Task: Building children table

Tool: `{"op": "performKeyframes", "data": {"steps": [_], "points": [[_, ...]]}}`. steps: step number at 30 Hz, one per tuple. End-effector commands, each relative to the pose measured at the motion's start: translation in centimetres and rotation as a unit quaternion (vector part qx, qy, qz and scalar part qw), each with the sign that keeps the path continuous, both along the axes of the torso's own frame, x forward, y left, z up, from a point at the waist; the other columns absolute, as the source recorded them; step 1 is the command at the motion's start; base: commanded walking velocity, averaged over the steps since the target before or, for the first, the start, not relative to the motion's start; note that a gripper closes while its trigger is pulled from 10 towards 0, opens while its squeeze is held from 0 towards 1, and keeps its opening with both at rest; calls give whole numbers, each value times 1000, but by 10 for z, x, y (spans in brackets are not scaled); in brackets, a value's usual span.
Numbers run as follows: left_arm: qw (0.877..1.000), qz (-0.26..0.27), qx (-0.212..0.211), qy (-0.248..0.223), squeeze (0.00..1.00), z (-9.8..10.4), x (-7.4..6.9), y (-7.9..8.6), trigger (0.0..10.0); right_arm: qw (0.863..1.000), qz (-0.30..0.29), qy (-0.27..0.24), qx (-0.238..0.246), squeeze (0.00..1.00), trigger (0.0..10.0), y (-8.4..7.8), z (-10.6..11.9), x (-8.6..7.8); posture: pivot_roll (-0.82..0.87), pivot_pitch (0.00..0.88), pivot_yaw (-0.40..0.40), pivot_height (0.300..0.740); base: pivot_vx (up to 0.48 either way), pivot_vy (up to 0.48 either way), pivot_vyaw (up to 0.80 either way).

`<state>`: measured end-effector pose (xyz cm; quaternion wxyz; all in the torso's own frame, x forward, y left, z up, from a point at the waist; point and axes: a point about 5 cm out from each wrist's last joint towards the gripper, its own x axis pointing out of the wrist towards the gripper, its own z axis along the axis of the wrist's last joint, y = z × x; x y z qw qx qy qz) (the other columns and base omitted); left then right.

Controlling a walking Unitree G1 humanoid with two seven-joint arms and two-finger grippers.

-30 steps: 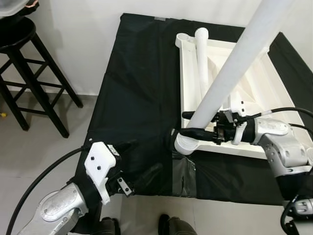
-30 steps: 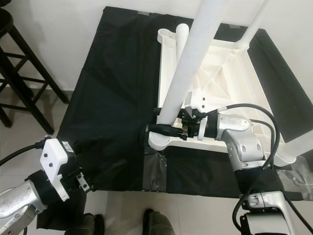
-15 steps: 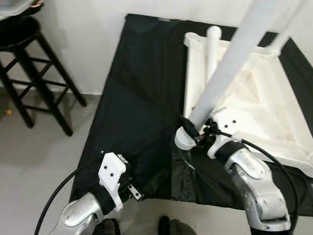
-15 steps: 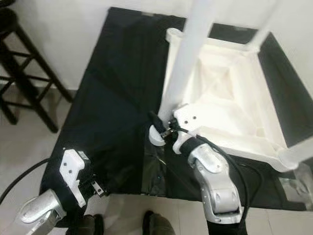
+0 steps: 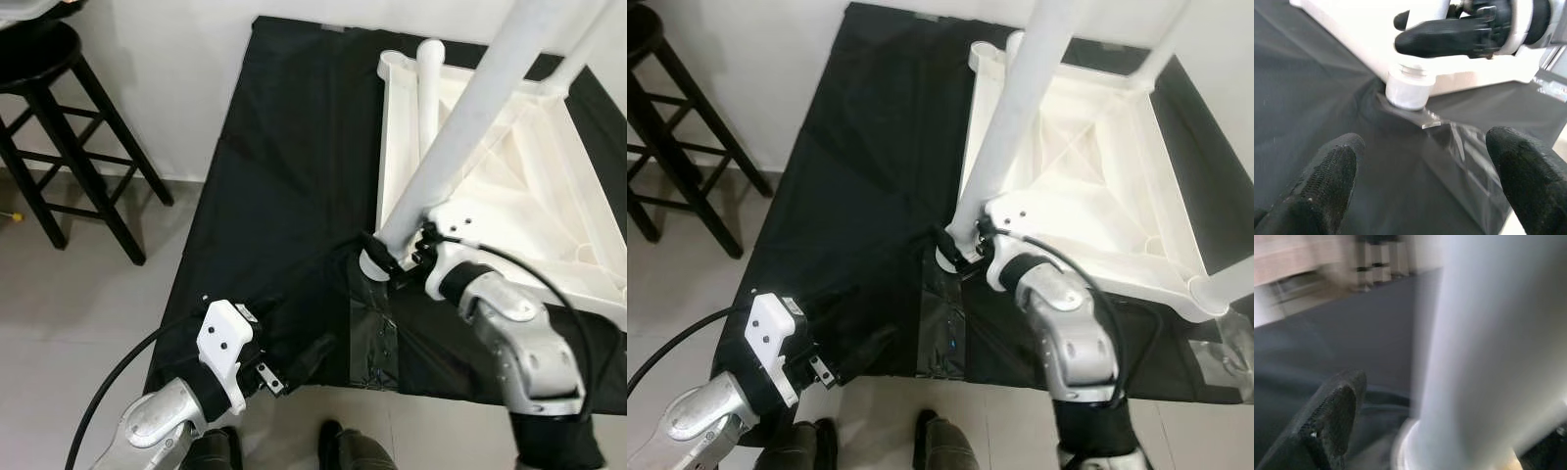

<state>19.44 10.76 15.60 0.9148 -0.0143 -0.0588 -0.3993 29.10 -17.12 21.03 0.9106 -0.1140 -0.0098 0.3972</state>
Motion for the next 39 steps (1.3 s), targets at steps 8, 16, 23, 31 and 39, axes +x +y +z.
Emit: {"op": "performKeyframes", "data": {"steps": [8, 16, 23, 31, 39], "points": [[1000, 3, 17, -22, 0, 11, -3, 11, 10000, 986, 162, 2, -42, 0, 10000, -14, 21, 16, 88, 249, -130, 740, 0, 0, 0], [999, -11, 25, -21, 0, 11, -8, 5, 10000, 981, 189, -13, -33, 0, 7686, -8, 33, 47, 112, 241, -132, 740, 0, 0, 0], [999, -14, 30, -15, 0, 11, -14, 5, 10000, 969, 246, 7, -36, 0, 0, -7, 35, 52, 125, 248, -138, 740, 0, 0, 0], [1000, -2, 20, -12, 0, 10, -15, 5, 10000, 999, -13, 39, -19, 0, 0, 13, -33, 36, 65, 289, -170, 740, 0, 0, 0], [1000, -2, 13, -5, 0, 10, -16, 4, 10000, 960, -252, 116, -35, 0, 0, 23, -90, -19, 51, 298, -128, 740, 0, 0, 0]]}}
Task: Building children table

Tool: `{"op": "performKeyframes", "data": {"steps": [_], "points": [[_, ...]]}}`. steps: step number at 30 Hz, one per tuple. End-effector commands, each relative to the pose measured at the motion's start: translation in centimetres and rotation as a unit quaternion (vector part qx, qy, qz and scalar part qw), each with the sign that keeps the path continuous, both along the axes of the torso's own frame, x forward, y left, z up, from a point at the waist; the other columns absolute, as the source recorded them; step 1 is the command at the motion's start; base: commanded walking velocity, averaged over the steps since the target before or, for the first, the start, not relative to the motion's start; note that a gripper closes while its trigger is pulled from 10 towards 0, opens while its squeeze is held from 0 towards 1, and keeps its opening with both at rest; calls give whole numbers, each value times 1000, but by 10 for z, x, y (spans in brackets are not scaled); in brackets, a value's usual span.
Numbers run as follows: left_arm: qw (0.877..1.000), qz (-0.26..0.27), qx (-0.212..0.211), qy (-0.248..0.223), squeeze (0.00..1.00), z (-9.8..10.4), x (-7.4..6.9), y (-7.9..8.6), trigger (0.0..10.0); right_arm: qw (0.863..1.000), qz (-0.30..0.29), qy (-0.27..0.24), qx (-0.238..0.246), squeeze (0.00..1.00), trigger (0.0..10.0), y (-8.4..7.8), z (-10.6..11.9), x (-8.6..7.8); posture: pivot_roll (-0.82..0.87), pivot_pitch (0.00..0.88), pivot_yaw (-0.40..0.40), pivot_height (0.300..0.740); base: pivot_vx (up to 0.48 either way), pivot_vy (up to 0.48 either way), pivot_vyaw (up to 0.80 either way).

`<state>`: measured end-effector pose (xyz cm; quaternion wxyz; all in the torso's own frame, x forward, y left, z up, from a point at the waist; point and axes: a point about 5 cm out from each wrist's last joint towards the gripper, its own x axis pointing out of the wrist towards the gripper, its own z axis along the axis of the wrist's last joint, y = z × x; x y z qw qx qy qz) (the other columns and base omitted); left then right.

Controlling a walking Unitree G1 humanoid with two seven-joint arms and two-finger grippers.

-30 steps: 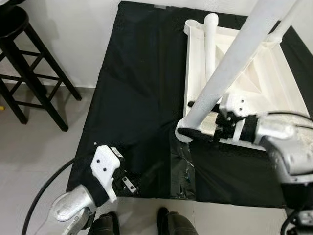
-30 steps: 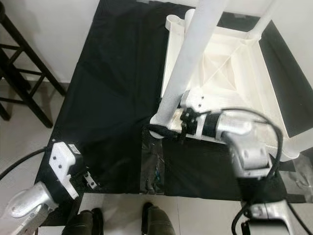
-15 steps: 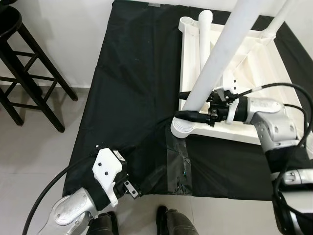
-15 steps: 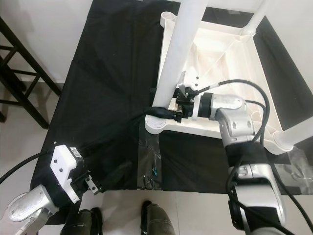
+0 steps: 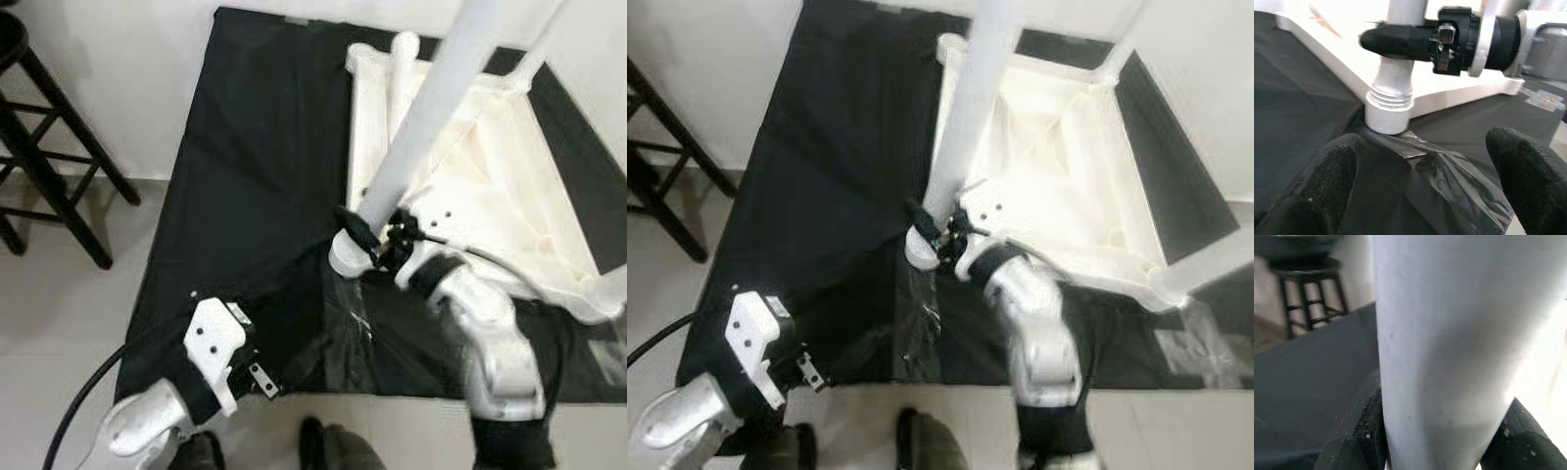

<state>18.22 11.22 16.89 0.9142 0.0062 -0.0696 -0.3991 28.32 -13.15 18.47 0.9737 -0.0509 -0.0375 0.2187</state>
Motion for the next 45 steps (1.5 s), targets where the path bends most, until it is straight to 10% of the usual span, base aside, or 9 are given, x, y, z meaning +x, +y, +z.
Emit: {"op": "performKeyframes", "data": {"steps": [1, 6, 11, 12, 15, 26, 35, 39, 45], "points": [[1000, -3, -1, 13, 0, -3, -3, -1, 10000, 982, -62, 158, -83, 0, 0, -17, -64, -11, 51, 298, -128, 740, 0, 0, 0], [1000, -19, -5, 25, 0, -3, -5, -4, 10000, 983, -76, 142, -85, 0, 0, -23, -53, 2, 60, 306, -106, 740, 0, 0, 0], [1000, -21, -4, 23, 0, -2, -4, -3, 10000, 985, -69, 138, -79, 0, 10000, -19, -44, 3, 60, 299, -103, 740, 0, 0, 0], [999, -21, -2, 23, 0, -2, -3, -4, 10000, 988, -57, 125, -66, 929, 10000, -18, -37, 8, 65, 296, -99, 740, 0, 0, 0], [999, -22, -1, 22, 0, -2, -3, -4, 10000, 991, -56, 110, -41, 1000, 10000, -14, -27, 10, 65, 295, -98, 740, 0, 0, 0], [1000, -24, -3, 18, 0, 0, -2, -8, 10000, 954, 296, -20, -30, 12, 10000, 17, 38, 13, 79, 282, -113, 740, 0, 0, 0], [1000, -13, 5, 10, 0, 1, 0, -6, 10000, 920, 373, -33, -114, 0, 10000, 0, 53, 46, 102, 281, -126, 740, 0, 0, 0], [1000, -11, 6, 9, 0, 2, 0, -6, 10000, 915, 383, -38, -117, 0, 0, -5, 63, 63, 109, 280, -127, 740, 0, 0, 0], [1000, -15, 5, 8, 0, 2, -1, -9, 10000, 891, 436, -13, -124, 0, 0, -6, 61, 64, 109, 281, -131, 740, 0, 0, 0]]}}
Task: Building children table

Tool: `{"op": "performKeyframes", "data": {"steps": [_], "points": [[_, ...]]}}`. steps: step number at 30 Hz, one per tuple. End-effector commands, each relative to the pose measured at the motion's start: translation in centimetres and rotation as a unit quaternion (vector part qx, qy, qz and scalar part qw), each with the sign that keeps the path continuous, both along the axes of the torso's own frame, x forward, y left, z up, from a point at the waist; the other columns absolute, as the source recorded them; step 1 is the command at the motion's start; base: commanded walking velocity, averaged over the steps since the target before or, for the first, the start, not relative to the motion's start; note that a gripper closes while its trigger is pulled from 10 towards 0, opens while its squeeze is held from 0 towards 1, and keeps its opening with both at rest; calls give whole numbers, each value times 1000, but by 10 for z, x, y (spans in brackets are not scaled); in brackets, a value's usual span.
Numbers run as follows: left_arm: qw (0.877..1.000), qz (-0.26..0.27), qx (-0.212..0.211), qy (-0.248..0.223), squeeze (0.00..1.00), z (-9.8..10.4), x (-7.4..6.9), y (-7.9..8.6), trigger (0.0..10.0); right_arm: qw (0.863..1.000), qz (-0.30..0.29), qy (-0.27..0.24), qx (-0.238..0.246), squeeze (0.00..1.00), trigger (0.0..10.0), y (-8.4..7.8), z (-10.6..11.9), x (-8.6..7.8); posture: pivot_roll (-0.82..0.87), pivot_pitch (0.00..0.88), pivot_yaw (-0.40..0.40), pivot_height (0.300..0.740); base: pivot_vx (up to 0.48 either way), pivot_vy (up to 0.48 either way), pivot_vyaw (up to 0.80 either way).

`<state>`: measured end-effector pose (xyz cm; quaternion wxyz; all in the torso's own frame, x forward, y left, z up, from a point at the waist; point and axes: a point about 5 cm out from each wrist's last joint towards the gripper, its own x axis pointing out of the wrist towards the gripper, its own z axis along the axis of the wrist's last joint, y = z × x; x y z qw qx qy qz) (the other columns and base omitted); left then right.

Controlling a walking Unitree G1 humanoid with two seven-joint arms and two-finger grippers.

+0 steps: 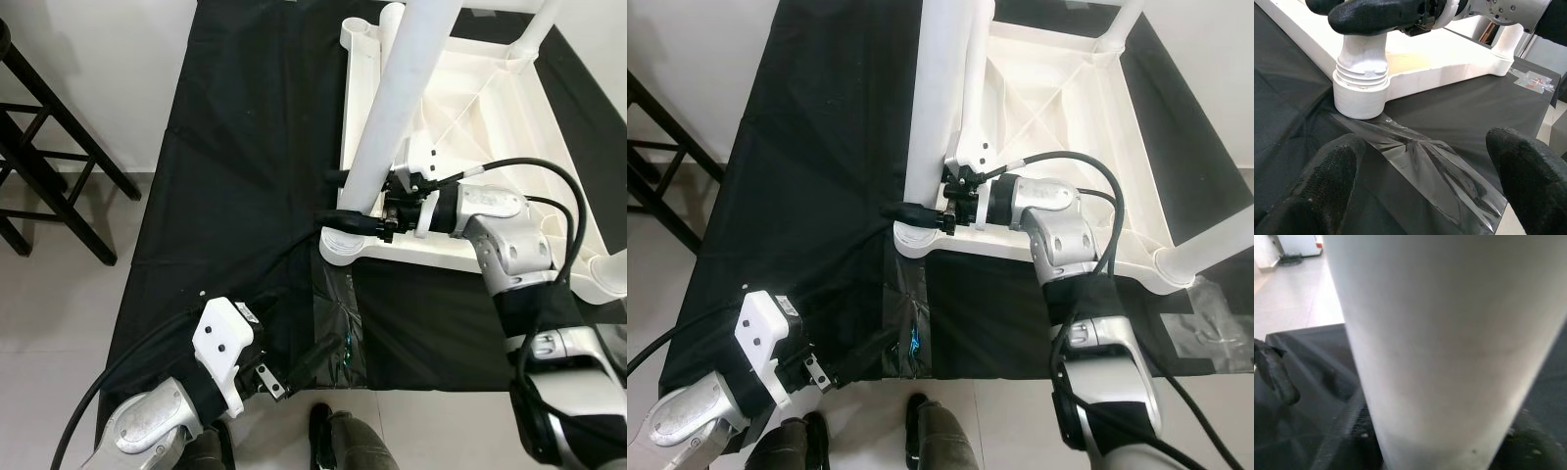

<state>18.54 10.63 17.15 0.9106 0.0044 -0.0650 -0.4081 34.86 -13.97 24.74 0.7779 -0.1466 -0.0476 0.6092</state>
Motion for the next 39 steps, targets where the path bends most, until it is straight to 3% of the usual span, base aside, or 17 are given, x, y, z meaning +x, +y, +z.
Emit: {"op": "performKeyframes", "data": {"steps": [1, 6, 11, 12, 13, 14, 15, 16, 19, 26, 27, 30, 31, 32, 33, 37, 39], "points": [[1000, -6, 5, 3, 0, 0, -4, -3, 10000, 1000, 21, 5, -12, 0, 0, 2, -2, -1, 109, 281, -131, 740, 0, 0, 0], [1000, -4, 5, 2, 0, 0, -5, -3, 10000, 999, 31, 27, 5, 0, 0, -3, -15, -3, 103, 285, -137, 740, 0, 0, 0], [1000, -4, 5, 2, 0, 1, -5, -2, 10000, 998, -43, 22, 29, 0, 0, -4, -35, -11, 91, 288, -141, 740, 0, 0, 0], [1000, -5, 6, 2, 0, 0, -6, -1, 10000, 989, -138, 27, 54, 0, 0, 3, -49, -12, 90, 289, -147, 740, 0, 0, 0], [1000, -6, 6, 3, 0, 0, -6, 0, 10000, 950, -300, 25, 85, 0, 0, 6, -61, -9, 79, 289, -147, 740, 0, 0, 0], [1000, -6, 7, 3, 0, 1, -6, 1, 10000, 918, -384, 57, 81, 0, 0, 16, -86, -32, 89, 300, -142, 740, 0, 0, 0], [1000, -6, 7, 3, 0, 1, -6, 1, 10000, 918, -384, 57, 81, 0, 0, 16, -86, -32, 89, 300, -142, 740, 0, 0, 0], [1000, -6, 9, 3, 0, 1, -6, 2, 10000, 890, -444, 73, 71, 0, 0, 19, -99, -52, 97, 306, -129, 740, 0, 0, 0], [1000, -12, 9, 10, 0, -1, -7, 3, 10000, 898, -430, 84, 45, 0, 0, 28, -106, -66, 69, 277, -112, 740, 0, 0, 0], [1000, -14, 10, 8, 0, -1, -6, 2, 10000, 899, -430, 71, 41, 0, 78, 30, -101, -59, 84, 272, -117, 740, 0, 0, 0], [1000, -15, 12, 9, 0, -1, -7, 2, 10000, 897, -435, 67, 37, 0, 2353, 30, -99, -58, 84, 272, -117, 740, 0, 0, 0], [1000, -16, 13, 9, 0, -2, -7, 2, 10000, 896, -439, 64, 34, 0, 2353, 30, -98, -57, 84, 272, -117, 740, 0, 0, 0], [1000, -16, 14, 10, 0, -2, -7, 2, 10000, 889, -452, 62, 32, 0, 10000, 31, -97, -59, 84, 272, -117, 740, 0, 0, 0], [1000, -16, 12, 8, 0, -1, -6, 2, 10000, 899, -433, 52, 34, 122, 10000, 34, -91, -57, 79, 268, -115, 740, 0, 0, 0], [1000, -16, 12, 7, 0, 0, -5, 1, 10000, 905, -421, 42, 47, 1000, 10000, 34, -82, -54, 78, 268, -116, 740, 0, 0, 0], [1000, -18, 10, 4, 0, 0, -4, -1, 10000, 943, -317, 26, 100, 1000, 10000, 41, -51, -40, 79, 268, -117, 740, 0, 0, 0], [1000, -19, 9, 4, 0, 0, -4, -1, 10000, 950, -294, 22, 103, 1000, 10000, 43, -47, -38, 79, 268, -117, 740, 0, 0, 0]]}}
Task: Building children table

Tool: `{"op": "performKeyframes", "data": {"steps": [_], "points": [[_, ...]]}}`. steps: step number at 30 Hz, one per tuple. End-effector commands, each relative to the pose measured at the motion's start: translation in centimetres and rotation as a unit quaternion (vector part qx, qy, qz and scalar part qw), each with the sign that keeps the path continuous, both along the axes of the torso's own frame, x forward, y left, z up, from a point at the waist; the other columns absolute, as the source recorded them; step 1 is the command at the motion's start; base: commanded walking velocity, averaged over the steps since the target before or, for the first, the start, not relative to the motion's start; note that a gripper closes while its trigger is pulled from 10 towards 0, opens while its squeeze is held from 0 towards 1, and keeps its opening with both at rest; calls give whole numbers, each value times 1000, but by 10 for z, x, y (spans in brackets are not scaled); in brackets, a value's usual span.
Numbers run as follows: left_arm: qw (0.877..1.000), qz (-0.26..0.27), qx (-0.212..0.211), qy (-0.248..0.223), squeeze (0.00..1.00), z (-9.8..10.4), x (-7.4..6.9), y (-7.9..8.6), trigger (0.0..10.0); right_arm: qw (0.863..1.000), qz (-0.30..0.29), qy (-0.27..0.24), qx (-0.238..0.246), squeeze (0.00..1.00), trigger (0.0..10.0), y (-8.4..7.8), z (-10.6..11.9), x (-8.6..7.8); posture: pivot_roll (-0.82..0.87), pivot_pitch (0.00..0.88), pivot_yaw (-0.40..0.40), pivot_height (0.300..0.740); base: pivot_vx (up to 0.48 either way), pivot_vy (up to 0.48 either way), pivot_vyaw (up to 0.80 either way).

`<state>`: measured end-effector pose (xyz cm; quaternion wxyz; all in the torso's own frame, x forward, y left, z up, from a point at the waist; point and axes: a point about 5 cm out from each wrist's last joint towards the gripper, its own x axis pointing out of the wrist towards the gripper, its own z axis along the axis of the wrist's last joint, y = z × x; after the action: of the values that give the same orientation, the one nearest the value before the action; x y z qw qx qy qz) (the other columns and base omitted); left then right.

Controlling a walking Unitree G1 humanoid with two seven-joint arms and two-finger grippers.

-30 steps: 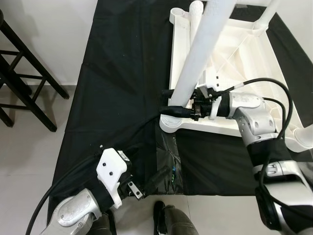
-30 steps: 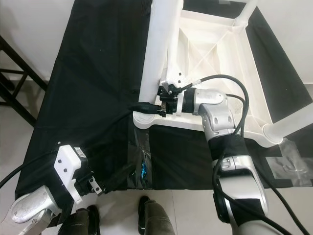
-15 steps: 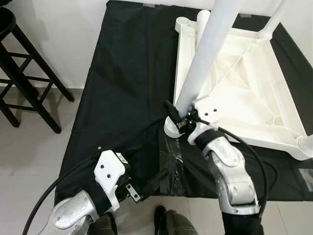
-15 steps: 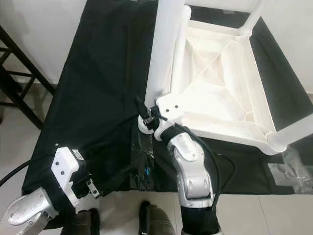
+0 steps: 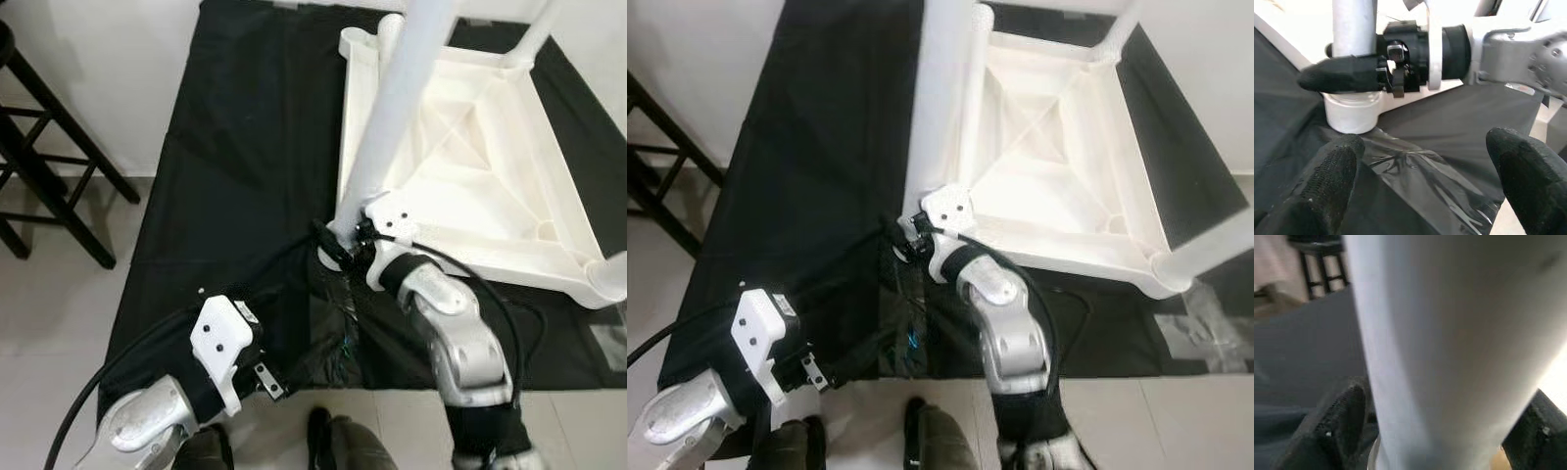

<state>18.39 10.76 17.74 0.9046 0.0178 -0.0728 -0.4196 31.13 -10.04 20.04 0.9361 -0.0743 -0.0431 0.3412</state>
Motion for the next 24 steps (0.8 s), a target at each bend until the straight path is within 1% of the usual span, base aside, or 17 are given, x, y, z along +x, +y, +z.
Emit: {"op": "performKeyframes", "data": {"steps": [1, 2, 3, 4, 5, 7, 10, 13, 14, 16, 17, 18, 19, 20, 24], "points": [[1000, -7, -1, 19, 0, -6, -2, -3, 10000, 997, 75, -23, 0, 976, 10000, 6, 9, -2, 89, 266, -107, 740, 0, 0, 0], [1000, -8, -1, 20, 0, -7, -3, -3, 10000, 992, 120, -38, -13, 976, 10000, 8, 14, -4, 89, 266, -107, 740, 0, 0, 0], [1000, -9, 0, 20, 0, -7, -2, -3, 10000, 977, 195, -58, -62, 98, 10000, 7, 16, -7, 105, 262, -106, 740, 0, 0, 0], [1000, -10, 1, 19, 0, -6, -2, -3, 10000, 962, 246, -59, -98, 0, 10000, 4, 17, -8, 111, 263, -108, 740, 0, 0, 0], [1000, -10, 2, 17, 0, -6, -1, -3, 10000, 953, 276, -52, -118, 0, 10000, 0, 17, -7, 115, 261, -109, 740, 0, 0, 0], [1000, -8, 2, 15, 0, -5, -1, -3, 10000, 943, 302, -46, -132, 0, 10000, -3, 19, -3, 122, 262, -112, 740, 0, 0, 0], [1000, -7, 2, 14, 0, -4, -1, -2, 10000, 940, 311, -45, -134, 0, 10000, -4, 22, 0, 125, 262, -114, 740, 0, 0, 0], [1000, -5, 7, 14, 0, -5, -1, -1, 10000, 930, 342, -37, -131, 0, 10000, -6, 31, 10, 134, 262, -114, 740, 0, 0, 0], [1000, -5, 7, 14, 0, -5, -1, -1, 10000, 930, 342, -37, -131, 0, 10000, -6, 31, 10, 134, 262, -114, 740, 0, 0, 0], [1000, -6, 10, 14, 0, -5, -1, -2, 10000, 922, 364, -29, -128, 0, 10000, -7, 35, 19, 143, 261, -116, 740, 0, 0, 0], [1000, -6, 10, 14, 0, -5, -1, -2, 10000, 922, 364, -29, -128, 0, 10000, -7, 35, 19, 143, 261, -116, 740, 0, 0, 0], [1000, -7, 10, 13, 0, -5, -1, -3, 10000, 919, 372, -25, -127, 0, 8706, -7, 37, 23, 150, 264, -116, 740, 0, 0, 0], [1000, -6, 11, 12, 0, -5, -2, -3, 10000, 917, 379, -22, -124, 0, 980, -8, 39, 26, 150, 264, -116, 740, 0, 0, 0], [1000, -5, 12, 12, 0, -4, -2, -2, 10000, 905, 406, -16, -122, 0, 0, -11, 40, 29, 154, 265, -115, 740, 0, 0, 0], [1000, -5, 13, 11, 0, -4, -2, -1, 10000, 901, 418, -12, -119, 0, 0, -14, 42, 31, 158, 266, -118, 740, 0, 0, 0]]}}
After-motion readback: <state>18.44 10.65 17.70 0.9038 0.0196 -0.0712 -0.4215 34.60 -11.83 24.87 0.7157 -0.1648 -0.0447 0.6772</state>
